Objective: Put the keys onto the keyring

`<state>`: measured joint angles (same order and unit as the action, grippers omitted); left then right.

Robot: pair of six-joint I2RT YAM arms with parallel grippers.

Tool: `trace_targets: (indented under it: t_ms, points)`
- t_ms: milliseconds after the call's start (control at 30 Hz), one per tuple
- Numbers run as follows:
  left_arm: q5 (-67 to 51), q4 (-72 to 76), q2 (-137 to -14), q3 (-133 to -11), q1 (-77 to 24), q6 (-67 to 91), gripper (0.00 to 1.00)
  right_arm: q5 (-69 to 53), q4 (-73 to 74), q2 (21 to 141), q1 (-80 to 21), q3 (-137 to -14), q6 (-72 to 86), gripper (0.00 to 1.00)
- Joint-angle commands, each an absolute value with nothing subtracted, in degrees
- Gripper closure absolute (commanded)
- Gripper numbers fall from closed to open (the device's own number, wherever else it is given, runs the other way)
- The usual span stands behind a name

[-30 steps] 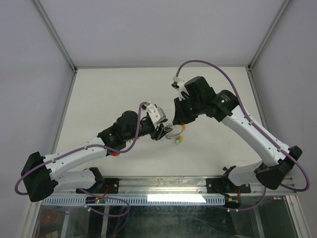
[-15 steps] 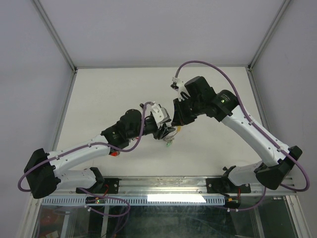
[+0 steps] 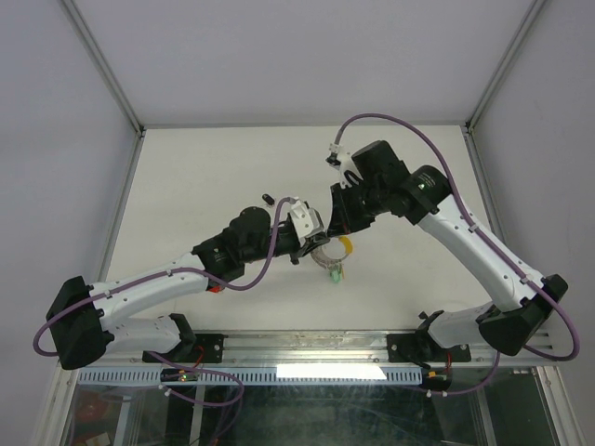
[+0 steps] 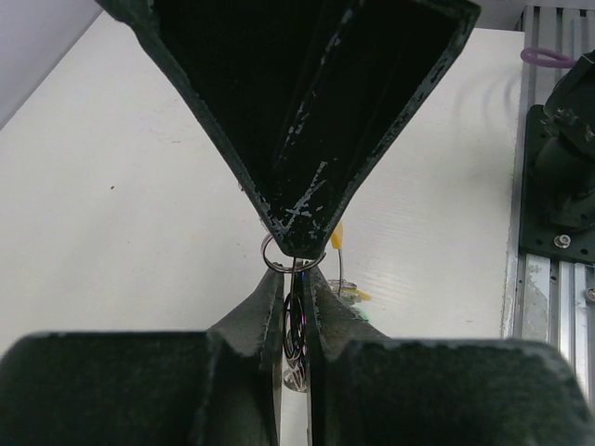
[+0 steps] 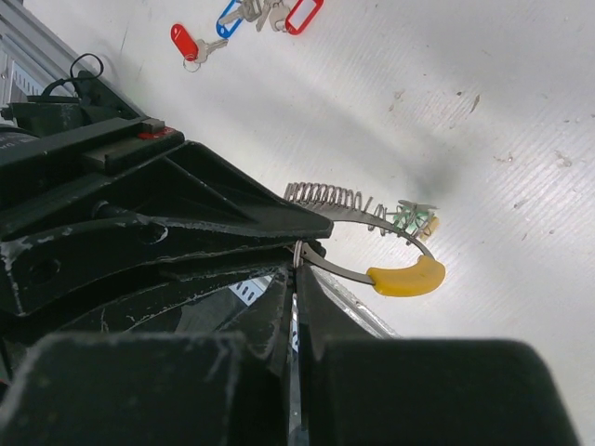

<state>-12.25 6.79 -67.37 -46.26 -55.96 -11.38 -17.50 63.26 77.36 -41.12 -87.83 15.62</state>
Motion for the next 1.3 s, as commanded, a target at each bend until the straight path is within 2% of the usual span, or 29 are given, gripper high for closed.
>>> trace_targets:
  t_ms: [0,200,367,533,600,700,1033,1133,1267]
  points:
    - [-12.5,7.7,-66.8,-49.0,-56.8,-13.1,0.98,-20.0,64.0,77.2,-40.5,-91.4,16.3,1.00]
    - [-10.7,7.7,-66.7,-49.5,-57.1,-13.4,0.99,-22.6,65.6,78.5,-40.3,-91.5,15.5,1.00]
    - [-9.9,8.0,-66.7,-49.9,-57.3,-13.5,0.91,-23.2,66.8,79.5,-40.3,-91.1,14.8,1.00]
    - [-9.4,8.1,-66.4,-49.8,-57.5,-13.4,0.89,-22.3,68.0,80.1,-40.3,-90.4,14.2,1.00]
    - [-9.3,8.1,-66.3,-49.8,-57.6,-13.4,0.90,-22.1,68.0,80.3,-40.3,-90.1,14.1,1.00]
    - [-9.4,8.1,-66.3,-49.9,-57.7,-13.2,1.00,-21.7,67.3,80.4,-40.1,-90.2,14.1,1.00]
    - [-9.6,8.1,-66.1,-48.9,-57.8,-11.2,1.00,-22.9,55.2,74.9,-39.7,-87.8,13.9,0.61]
    - [-8.9,8.3,-65.9,-48.5,-57.8,-10.5,1.00,-21.3,51.2,71.7,-39.7,-85.6,12.9,0.56]
    - [-6.2,9.4,-65.4,-47.5,-57.8,-8.2,1.00,-13.3,43.2,65.3,-39.8,-79.1,13.2,0.55]
